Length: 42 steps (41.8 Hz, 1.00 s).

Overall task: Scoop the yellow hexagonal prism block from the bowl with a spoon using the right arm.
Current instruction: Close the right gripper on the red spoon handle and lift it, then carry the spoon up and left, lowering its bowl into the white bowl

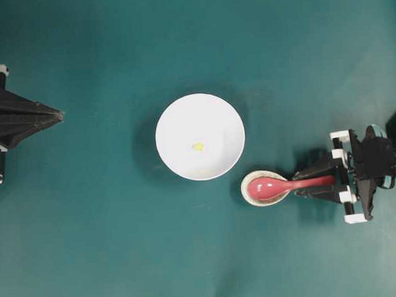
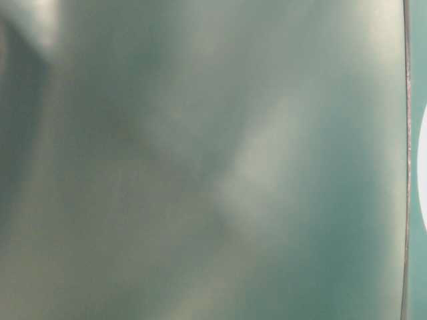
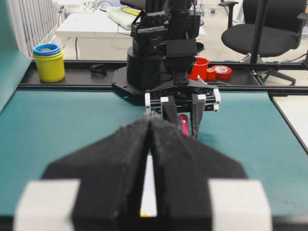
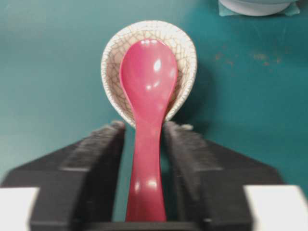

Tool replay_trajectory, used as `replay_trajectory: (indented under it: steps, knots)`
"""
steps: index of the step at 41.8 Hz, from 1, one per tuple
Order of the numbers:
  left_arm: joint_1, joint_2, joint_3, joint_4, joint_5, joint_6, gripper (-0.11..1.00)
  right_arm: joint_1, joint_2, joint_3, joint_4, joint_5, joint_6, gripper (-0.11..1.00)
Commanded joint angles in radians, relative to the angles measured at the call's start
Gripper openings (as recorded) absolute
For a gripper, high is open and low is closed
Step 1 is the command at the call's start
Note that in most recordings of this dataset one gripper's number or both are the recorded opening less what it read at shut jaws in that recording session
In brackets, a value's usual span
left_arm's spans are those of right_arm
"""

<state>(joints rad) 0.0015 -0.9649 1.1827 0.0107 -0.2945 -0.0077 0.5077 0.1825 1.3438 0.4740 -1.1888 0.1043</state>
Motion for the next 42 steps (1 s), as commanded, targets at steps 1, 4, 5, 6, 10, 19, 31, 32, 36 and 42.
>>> replay_trajectory:
  steps: [1,4,5,6,10,19,31,32,36,42]
  knots:
    - [0.000,0.011,-0.015,0.002,-0.002,-0.002,0.00,0.003,-0.012,-0.006,0.003,-0.009,0.000,0.32]
    - [0.000,0.009,-0.015,0.002,0.008,-0.002,0.00,0.003,-0.014,-0.009,0.002,-0.011,0.000,0.22]
    - [-0.002,0.011,-0.015,0.000,0.011,-0.002,0.00,0.003,-0.018,-0.011,0.003,-0.012,0.000,0.22]
    - [-0.002,0.011,-0.015,0.002,0.015,-0.002,0.00,0.003,-0.021,-0.011,0.002,-0.014,0.000,0.22]
    - [-0.002,0.009,-0.015,0.002,0.026,-0.002,0.00,0.003,-0.061,-0.018,0.003,-0.012,-0.003,0.22]
    - [-0.002,0.011,-0.015,0.002,0.029,-0.002,0.00,0.003,-0.230,-0.034,-0.002,0.101,-0.046,0.22]
    - [-0.002,0.011,-0.017,0.000,0.029,0.000,0.00,-0.067,-0.535,-0.097,-0.002,0.494,-0.184,0.22]
    - [-0.002,0.011,-0.017,0.002,0.029,0.000,0.00,-0.077,-0.555,-0.104,-0.002,0.529,-0.192,0.22]
    - [-0.002,0.009,-0.017,0.002,0.029,0.003,0.00,-0.140,-0.647,-0.149,-0.002,0.713,-0.224,0.22]
    - [-0.002,0.009,-0.017,0.002,0.035,0.012,0.00,-0.244,-0.724,-0.221,-0.003,0.948,-0.250,0.22]
